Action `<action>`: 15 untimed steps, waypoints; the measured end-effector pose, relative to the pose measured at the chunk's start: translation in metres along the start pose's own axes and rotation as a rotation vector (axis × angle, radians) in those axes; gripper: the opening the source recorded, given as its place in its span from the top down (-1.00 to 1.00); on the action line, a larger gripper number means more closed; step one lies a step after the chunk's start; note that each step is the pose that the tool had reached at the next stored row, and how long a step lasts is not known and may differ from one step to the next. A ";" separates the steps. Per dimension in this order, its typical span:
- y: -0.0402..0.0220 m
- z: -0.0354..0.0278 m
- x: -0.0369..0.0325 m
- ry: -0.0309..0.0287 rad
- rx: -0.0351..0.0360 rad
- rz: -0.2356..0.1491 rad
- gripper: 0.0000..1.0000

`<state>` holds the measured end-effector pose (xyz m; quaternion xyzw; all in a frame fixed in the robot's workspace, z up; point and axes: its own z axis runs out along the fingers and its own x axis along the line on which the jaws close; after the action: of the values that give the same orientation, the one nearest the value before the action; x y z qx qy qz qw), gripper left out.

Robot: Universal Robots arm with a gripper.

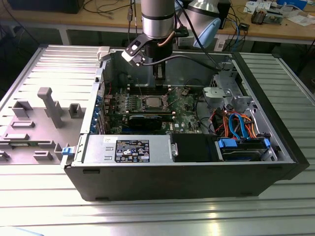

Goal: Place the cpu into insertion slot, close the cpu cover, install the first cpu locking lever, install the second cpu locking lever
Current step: 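Close the cpu cover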

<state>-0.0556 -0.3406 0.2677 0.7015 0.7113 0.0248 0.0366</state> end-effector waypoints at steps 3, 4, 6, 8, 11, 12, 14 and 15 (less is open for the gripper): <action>0.0001 0.0000 -0.0004 0.0000 0.0000 0.000 0.79; 0.0002 0.0000 -0.0006 0.0000 0.0000 0.000 0.79; 0.0008 -0.0001 -0.0009 0.0000 0.0000 0.000 0.79; 0.0015 -0.0001 -0.0011 0.0001 0.0000 0.000 0.79; 0.0034 0.0000 -0.0012 0.0000 0.0004 0.000 0.79; 0.0038 0.0000 -0.0013 0.0000 0.0004 0.000 0.79; 0.0049 0.0001 -0.0013 0.0001 0.0005 0.000 0.79; 0.0052 0.0001 -0.0014 0.0000 0.0007 0.000 0.79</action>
<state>-0.0504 -0.3419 0.2680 0.7015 0.7113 0.0246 0.0363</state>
